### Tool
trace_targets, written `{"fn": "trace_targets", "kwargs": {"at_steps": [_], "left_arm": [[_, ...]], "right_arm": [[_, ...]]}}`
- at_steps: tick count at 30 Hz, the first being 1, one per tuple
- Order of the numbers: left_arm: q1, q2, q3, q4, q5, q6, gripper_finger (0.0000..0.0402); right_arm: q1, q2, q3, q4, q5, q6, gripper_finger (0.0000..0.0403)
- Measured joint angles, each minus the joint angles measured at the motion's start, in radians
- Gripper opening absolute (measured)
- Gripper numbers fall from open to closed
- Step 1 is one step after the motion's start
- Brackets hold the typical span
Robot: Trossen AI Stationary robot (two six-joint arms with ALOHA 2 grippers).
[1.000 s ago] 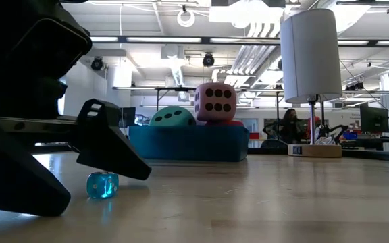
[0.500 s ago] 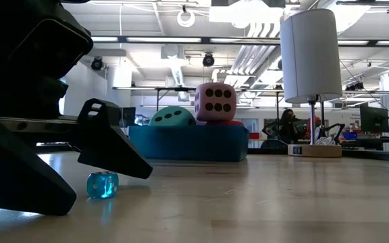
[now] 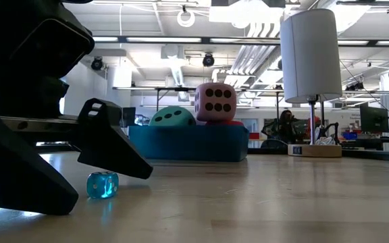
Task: Pick & Place Dice
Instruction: Put the small blue dice into the blue bin
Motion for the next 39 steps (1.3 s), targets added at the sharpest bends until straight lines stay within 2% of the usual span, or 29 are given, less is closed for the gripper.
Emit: {"fn": "trace_targets", "kwargs": {"at_steps": [20, 32, 39], "left_arm": [[0.0, 0.001, 0.0, -0.007, -0.001, -0.005, 0.039], [0.0, 0.001, 0.001, -0.034, 0.008, -0.006, 0.0277], [0.0, 0.001, 0.001, -0.037, 0.032, -0.008, 0.0226]], "right_arm": [[-0.004, 0.007, 0.0, 0.0, -0.002, 0.0, 0.0305], [-0.004, 0.007, 0.0, 0.0, -0.002, 0.0, 0.0305], [-0.004, 0.007, 0.0, 0.0, -0.002, 0.0, 0.0305]]}}
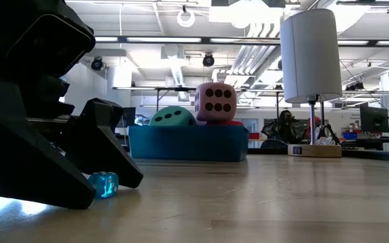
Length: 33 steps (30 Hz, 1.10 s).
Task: Pick & Place Dice
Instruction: Put the small blue dice into the blue bin
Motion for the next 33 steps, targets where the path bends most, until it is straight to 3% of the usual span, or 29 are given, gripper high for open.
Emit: {"fn": "trace_targets", "kwargs": {"at_steps": [11, 18, 33], "left_arm": [[0.0, 0.0, 0.0, -0.002, 0.022, -0.003, 0.0124], [-0.012, 0.0, -0.002, -0.008, -0.013, -0.154, 0.005], [-0.013, -0.032, -0.006, 0.1, 0.001, -0.206, 0.0046]], "right_arm": [[0.0, 0.0, 0.0, 0.0, 0.0, 0.0, 0.0305], [0.0, 0.0, 0.0, 0.0, 0.0, 0.0, 0.0305], [0.001, 0.0, 0.0, -0.001, -0.039, 0.008, 0.0305]]}}
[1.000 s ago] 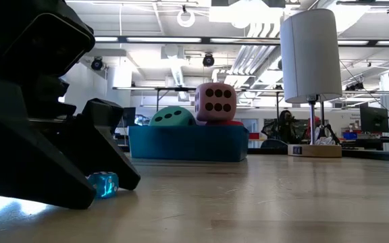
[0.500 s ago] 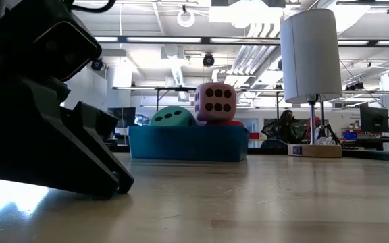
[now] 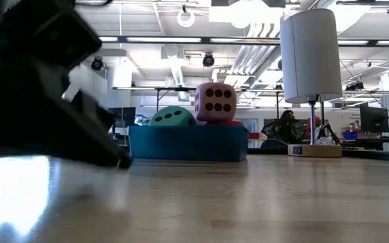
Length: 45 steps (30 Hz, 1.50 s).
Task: Pick & Place Dice
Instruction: Put the small blue dice into the blue bin
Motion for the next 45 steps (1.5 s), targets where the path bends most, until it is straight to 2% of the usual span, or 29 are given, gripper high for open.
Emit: {"fn": "trace_targets", "kwargs": {"at_steps": [6, 11, 16, 19, 22, 28, 34, 38, 45], "left_arm": [[0.037, -0.093, 0.002, -0.048, 0.001, 0.015, 0.005], [0.096, -0.213, 0.004, -0.226, 0.001, 0.019, 0.0051], [0.162, -0.35, 0.004, -0.39, -0.001, 0.086, 0.0052], [0.206, -0.438, 0.004, -0.507, -0.052, 0.113, 0.0052], [0.263, -0.523, 0.004, -0.613, -0.092, 0.155, 0.0052], [0.407, -0.649, 0.005, -0.742, -0.103, 0.189, 0.0053], [0.587, -0.694, 0.006, -0.899, -0.058, 0.184, 0.0053], [0.687, -0.687, 0.006, -0.894, 0.021, 0.202, 0.0053], [0.782, -0.703, 0.006, -0.842, 0.033, 0.227, 0.0053]], "right_arm": [[0.008, 0.018, 0.001, 0.002, -0.04, 0.032, 0.0305], [0.03, 0.073, 0.001, 0.026, -0.038, 0.071, 0.0305], [0.048, 0.112, 0.001, 0.077, -0.038, 0.097, 0.0305], [0.056, 0.128, 0.001, 0.093, -0.037, 0.127, 0.0305], [0.07, 0.145, 0.001, 0.093, -0.037, 0.174, 0.0305], [0.104, 0.185, 0.001, 0.122, -0.037, 0.254, 0.0305], [0.144, 0.228, 0.001, 0.213, -0.029, 0.265, 0.0305], [0.155, 0.242, 0.001, 0.241, -0.028, 0.285, 0.0305], [0.16, 0.266, 0.001, 0.253, -0.002, 0.354, 0.0305]]}}
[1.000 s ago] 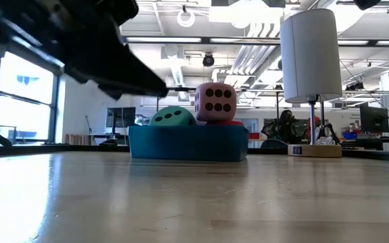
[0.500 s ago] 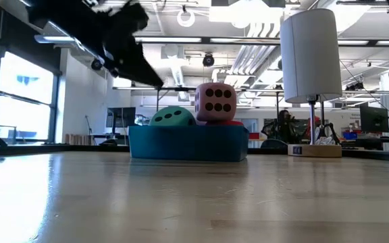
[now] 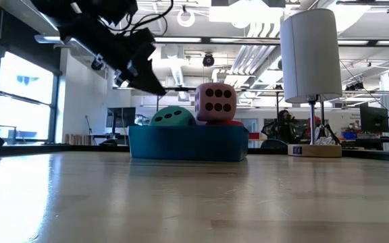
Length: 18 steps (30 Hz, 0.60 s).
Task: Pick & Place Dice
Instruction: Put the small blue dice into the blue bin
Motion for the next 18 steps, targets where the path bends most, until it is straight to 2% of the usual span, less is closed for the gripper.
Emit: {"fn": "trace_targets", "kwargs": {"at_steps": [4, 6, 13, 18], "left_arm": [[0.065, -0.002, 0.001, 0.099, 0.074, 0.001, 0.0053], [0.112, 0.002, 0.001, 0.109, 0.135, -0.005, 0.0053], [0.246, 0.045, 0.002, 0.133, 0.252, -0.044, 0.0053], [0.27, 0.065, 0.002, 0.142, 0.264, -0.061, 0.0053]], "right_arm": [[0.004, 0.014, 0.0, 0.019, 0.005, 0.032, 0.0305], [0.006, 0.015, 0.0, 0.021, 0.025, 0.04, 0.0305], [0.016, 0.015, 0.0, 0.067, 0.061, 0.037, 0.0305], [0.023, 0.015, 0.0, 0.07, 0.078, 0.039, 0.0305]]}}
